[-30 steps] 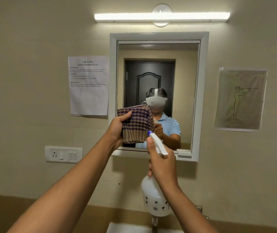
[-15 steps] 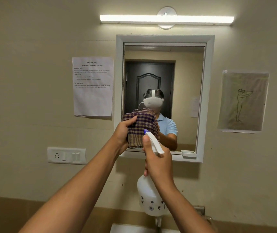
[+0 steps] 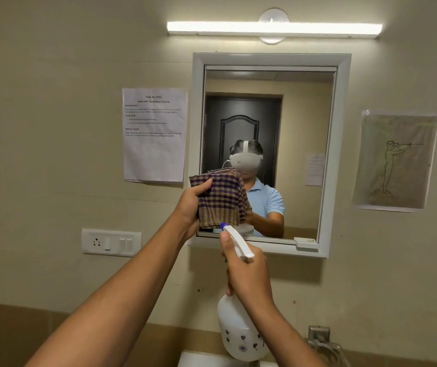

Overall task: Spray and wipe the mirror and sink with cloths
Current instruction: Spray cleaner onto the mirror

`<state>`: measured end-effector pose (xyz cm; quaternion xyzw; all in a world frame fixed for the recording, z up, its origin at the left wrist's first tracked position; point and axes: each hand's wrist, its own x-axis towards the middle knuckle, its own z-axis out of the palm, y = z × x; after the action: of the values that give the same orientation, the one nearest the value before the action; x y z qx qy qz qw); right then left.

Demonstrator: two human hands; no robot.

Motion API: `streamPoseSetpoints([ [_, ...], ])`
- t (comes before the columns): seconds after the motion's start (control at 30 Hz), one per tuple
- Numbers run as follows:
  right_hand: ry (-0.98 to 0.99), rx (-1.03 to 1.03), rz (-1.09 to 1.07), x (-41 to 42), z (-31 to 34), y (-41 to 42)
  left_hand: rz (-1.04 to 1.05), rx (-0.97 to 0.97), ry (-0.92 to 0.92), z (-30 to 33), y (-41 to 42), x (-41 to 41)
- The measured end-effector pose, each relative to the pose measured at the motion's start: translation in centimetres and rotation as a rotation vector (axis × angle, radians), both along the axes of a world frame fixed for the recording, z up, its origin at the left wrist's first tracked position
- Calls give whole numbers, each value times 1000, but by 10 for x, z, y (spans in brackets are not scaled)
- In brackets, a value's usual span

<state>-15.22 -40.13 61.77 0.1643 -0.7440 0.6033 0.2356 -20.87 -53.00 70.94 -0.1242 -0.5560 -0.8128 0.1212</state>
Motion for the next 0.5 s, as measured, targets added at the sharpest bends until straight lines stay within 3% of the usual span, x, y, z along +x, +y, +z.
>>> streamPoseSetpoints([
  [0.5, -47, -24, 15, -11, 1, 24, 30, 43, 4, -1, -5, 3],
])
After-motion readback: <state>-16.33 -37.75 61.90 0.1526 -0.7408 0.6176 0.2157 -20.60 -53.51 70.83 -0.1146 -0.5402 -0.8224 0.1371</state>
